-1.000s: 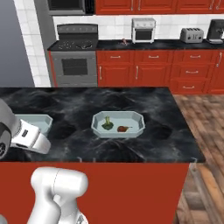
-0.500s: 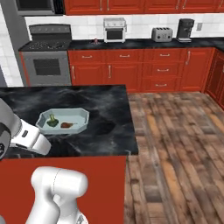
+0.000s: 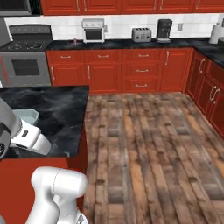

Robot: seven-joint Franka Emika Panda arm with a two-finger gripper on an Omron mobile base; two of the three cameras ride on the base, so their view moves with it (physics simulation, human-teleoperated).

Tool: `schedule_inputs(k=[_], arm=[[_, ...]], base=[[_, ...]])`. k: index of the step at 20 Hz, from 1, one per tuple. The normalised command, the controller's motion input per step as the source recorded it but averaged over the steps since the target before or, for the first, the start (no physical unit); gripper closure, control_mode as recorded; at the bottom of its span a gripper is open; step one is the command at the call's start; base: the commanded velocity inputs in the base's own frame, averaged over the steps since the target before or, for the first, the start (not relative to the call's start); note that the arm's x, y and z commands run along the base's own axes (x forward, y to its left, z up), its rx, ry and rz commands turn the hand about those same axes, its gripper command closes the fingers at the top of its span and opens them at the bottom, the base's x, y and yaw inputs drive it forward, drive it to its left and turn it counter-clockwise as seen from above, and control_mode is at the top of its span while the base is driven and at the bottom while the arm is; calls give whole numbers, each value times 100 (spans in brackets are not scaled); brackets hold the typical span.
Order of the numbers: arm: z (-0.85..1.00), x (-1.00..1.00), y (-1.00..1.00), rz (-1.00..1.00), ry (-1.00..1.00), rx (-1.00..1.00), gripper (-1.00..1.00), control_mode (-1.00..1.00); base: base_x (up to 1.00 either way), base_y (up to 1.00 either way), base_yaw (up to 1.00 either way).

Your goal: Place the cold items (broccoli and pear) from the fridge in one tupperware on the dining counter. Place the warm items (hot dog and kebab skewer) in the stove area in another tupperware.

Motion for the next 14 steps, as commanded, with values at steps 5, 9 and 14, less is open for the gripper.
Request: schedule_inputs(k=[5,9,14], arm=[[0,0,0,0,0,0,-100,100],[0,0,0,0,0,0,-100,100],[0,0,0,0,0,0,-100,100]], base=[[47,-100,0],[79,-100,6],[94,-99,11]])
